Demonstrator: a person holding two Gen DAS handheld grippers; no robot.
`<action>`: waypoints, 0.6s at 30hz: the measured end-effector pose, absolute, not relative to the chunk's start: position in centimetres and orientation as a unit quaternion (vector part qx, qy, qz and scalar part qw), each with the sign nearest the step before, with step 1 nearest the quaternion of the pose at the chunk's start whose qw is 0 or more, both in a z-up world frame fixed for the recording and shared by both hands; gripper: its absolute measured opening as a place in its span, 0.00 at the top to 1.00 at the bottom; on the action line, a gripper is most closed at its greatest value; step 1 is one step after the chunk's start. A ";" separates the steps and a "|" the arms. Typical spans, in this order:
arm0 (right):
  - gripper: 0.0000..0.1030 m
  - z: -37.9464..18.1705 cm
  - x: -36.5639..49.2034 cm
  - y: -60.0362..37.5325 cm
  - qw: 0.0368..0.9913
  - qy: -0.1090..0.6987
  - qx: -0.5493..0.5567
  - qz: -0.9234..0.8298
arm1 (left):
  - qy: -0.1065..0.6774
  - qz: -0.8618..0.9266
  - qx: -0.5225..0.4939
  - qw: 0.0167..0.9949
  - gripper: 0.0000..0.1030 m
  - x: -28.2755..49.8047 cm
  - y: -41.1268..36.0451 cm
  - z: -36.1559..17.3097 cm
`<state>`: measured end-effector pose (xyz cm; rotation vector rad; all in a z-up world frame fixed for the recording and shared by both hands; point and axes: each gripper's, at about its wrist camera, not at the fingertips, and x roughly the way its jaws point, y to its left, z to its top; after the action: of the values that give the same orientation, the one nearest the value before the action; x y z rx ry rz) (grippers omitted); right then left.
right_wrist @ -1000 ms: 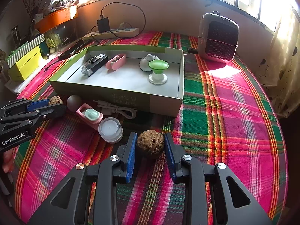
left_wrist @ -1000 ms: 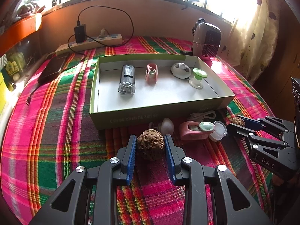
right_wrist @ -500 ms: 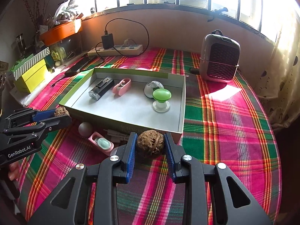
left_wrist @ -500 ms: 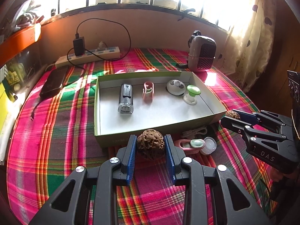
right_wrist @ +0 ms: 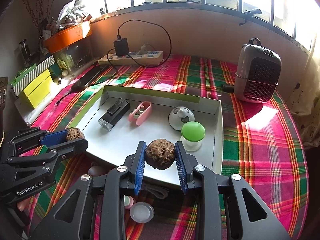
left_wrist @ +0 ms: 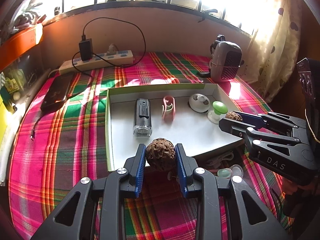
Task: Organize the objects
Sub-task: 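Carry the seed pod and walnut over the white tray with both grippers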
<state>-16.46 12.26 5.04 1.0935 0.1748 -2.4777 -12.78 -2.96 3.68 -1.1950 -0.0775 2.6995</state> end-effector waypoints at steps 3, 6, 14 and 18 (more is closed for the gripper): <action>0.70 4.5 -17.2 11.5 0.222 0.065 0.402 -0.886 | -0.025 0.908 -0.407 0.093 0.74 -13.4 -3.0 3.4; 0.70 4.0 -17.8 10.9 0.230 0.068 0.410 -0.880 | -0.022 0.907 -0.410 0.091 0.74 -13.9 -3.1 3.2; 0.70 2.9 -18.9 10.2 0.239 0.070 0.426 -0.870 | -0.019 0.902 -0.422 0.089 0.74 -15.0 -3.1 2.3; 0.70 2.3 -19.1 9.8 0.241 0.071 0.431 -0.867 | -0.016 0.899 -0.428 0.089 0.74 -15.4 -3.0 1.9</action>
<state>-19.12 9.84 2.31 1.1798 0.1947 -2.3702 -15.39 -3.01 1.89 -1.2736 -0.0486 2.6746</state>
